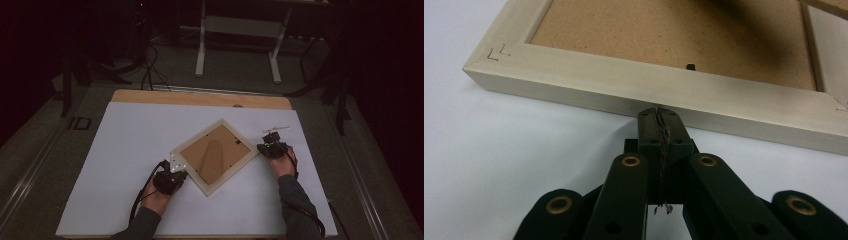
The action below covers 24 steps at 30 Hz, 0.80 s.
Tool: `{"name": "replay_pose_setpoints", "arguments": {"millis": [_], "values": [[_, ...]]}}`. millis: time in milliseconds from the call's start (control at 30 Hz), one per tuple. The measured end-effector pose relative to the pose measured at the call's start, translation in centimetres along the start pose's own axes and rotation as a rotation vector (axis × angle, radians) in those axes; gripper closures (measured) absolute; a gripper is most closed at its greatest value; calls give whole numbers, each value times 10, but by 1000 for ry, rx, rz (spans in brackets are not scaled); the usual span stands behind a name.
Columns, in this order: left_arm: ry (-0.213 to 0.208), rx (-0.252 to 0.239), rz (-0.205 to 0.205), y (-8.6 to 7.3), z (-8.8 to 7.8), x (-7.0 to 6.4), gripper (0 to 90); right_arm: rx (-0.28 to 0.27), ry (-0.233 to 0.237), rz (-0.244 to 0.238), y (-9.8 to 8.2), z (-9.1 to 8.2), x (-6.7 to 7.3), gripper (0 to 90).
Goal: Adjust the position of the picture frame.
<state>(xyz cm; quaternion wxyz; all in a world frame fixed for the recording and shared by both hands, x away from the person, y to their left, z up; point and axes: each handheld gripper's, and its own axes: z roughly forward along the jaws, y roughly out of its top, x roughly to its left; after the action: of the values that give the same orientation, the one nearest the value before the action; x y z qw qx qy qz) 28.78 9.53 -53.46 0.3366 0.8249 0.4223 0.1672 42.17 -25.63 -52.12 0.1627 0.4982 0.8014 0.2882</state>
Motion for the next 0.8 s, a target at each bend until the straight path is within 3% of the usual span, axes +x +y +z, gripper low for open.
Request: {"name": "replay_pose_setpoints", "arguments": {"millis": [267,700,800], "values": [[0,1,-1,0,0,2,900,17,13,-12,-4,-4,-1,900],[10,6,-29,0,-2,8,900,48,47,-85,-17,-17,13,900],[8,6,-41,-1,-3,12,900,38,65,-60,-23,-20,15,900]]}}
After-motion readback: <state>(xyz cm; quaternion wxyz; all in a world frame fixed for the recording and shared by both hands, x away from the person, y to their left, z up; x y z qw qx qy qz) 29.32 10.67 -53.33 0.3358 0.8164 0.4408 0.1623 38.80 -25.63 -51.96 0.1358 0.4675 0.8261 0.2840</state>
